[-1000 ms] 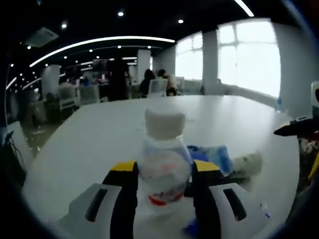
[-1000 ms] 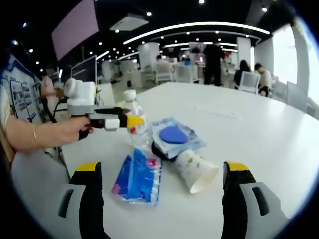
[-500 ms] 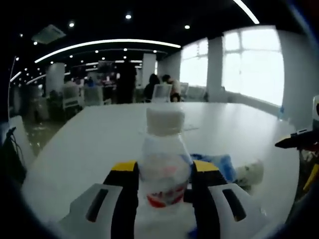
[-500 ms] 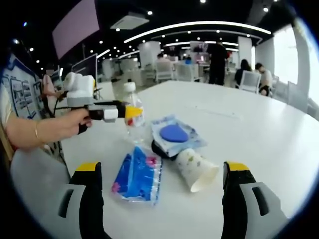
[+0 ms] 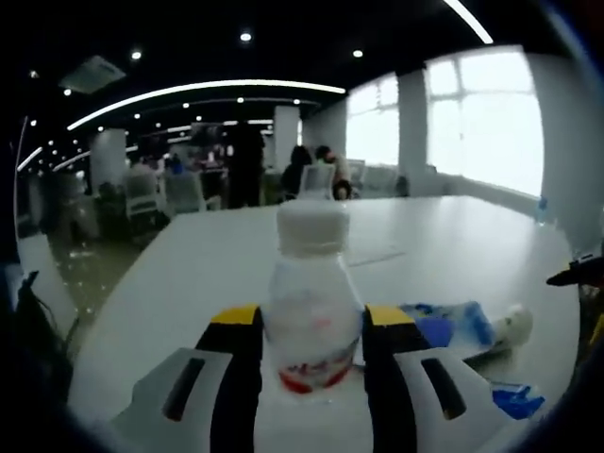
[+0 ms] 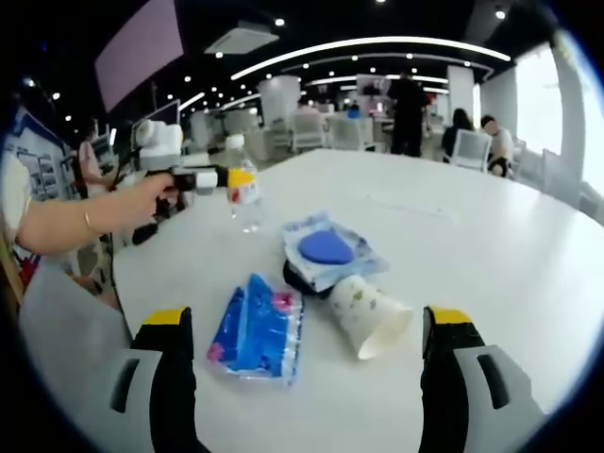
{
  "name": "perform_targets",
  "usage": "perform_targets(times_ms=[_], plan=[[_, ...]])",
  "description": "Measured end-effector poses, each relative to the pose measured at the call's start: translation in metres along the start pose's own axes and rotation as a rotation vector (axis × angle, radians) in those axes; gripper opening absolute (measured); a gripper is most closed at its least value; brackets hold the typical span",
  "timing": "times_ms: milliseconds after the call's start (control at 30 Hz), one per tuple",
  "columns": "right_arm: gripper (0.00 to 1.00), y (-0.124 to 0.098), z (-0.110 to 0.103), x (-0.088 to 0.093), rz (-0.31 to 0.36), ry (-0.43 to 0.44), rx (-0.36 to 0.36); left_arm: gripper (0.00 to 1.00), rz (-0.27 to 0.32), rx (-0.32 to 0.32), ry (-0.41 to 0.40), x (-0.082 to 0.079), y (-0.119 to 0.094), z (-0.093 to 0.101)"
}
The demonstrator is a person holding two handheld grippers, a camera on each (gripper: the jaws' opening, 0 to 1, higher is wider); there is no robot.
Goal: Arrange the tabletop items into an orderly group along one side of the table until the central work area is clear of visible clutter.
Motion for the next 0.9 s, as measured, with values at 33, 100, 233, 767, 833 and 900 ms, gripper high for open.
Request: perform_targets(times_ms=[33, 100, 233, 767, 833, 900], plan=[[1.00, 0.001, 0.000, 0.001, -0.006, 0.002, 0.000, 0.39, 0.001, -0.002, -0.002, -0.001, 0.002, -0.004], [1.00, 0.002, 0.001, 0.004, -0.014, 0.006, 0.000, 0.39, 0.005, -0.004, -0.011, -0.002, 0.005, -0.011], [1.00, 0.004, 0.002, 0.010, -0.032, 0.032, -0.007, 0.39, 0.014, 0.006, -0.011, -0.004, 0.014, -0.028], [1.00, 0.007, 0.008, 0.022, -0.076, 0.060, 0.009, 0.39, -0.011, -0.016, 0.002, -0.001, 0.052, -0.096], [1.00, 0.007, 0.009, 0.024, -0.082, 0.066, 0.011, 0.39, -0.013, -0.014, 0.022, 0.001, 0.057, -0.102], [1.00, 0.007, 0.009, 0.025, -0.088, 0.066, 0.010, 0.39, -0.019, -0.010, 0.017, 0.002, 0.062, -0.108]])
Point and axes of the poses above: the point that each gripper's makers call its tool centre point, and the gripper's own axes: y roughly forward along the fingers, z roughly to its right, x roughly out of its underside, the point moved 3 cm from there along -y, roughly backward along the fingers
